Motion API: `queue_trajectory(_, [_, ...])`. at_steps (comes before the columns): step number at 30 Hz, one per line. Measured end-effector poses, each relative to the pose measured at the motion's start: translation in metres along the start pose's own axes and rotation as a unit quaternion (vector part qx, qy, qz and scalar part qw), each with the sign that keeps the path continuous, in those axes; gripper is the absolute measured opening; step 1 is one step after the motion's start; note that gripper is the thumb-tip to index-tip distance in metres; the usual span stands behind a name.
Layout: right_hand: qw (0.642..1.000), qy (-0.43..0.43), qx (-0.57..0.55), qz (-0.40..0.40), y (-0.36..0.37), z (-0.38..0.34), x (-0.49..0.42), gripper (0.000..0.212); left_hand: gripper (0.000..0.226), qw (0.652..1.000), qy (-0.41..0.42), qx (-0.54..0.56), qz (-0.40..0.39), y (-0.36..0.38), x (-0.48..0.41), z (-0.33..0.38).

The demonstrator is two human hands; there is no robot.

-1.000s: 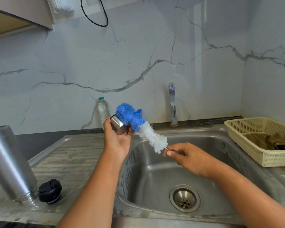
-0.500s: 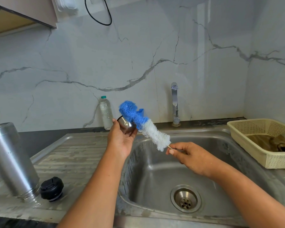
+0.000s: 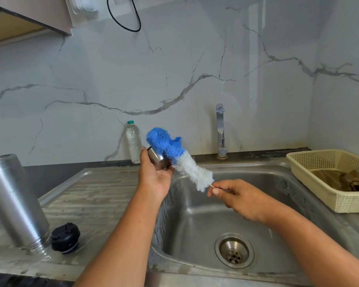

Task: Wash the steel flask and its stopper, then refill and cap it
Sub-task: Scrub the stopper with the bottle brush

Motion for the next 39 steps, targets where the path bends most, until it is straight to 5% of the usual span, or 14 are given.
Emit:
queue_trajectory(21, [0.999,0.024,-0.033,-0.002,0.002,0.005,-0.001,0.027,0.063,1.000,-0.008,0.008,0.020,-0.009,-0.008,0.002])
queue_trajectory(28, [0.999,0.022,-0.019,-0.025,0.002,0.006,0.003,0.028,0.048,0.999,0.028,0.032,0.034,-0.013,0.000,0.019])
queue_trajectory(33, [0.999,0.022,-0.037,0.018,0.000,0.006,-0.002,0.029,0.055,0.999,-0.007,-0.039,-0.002,-0.001,0.002,-0.006])
queue_trajectory(39, [0.996,0.051,-0.067,-0.033,0.003,0.011,0.004,0.029,0.043,0.996,0.015,0.072,0.041,-0.013,-0.001,0.020])
Point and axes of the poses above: each hand's wrist, its own x-axis away from the middle knuckle, its own y-axis out of the palm, z = x × y, the point moved 7 cm from there along -x, towards the middle knuckle, and after that the axes turned 11 degrees about -x, right-handed, at the moved point
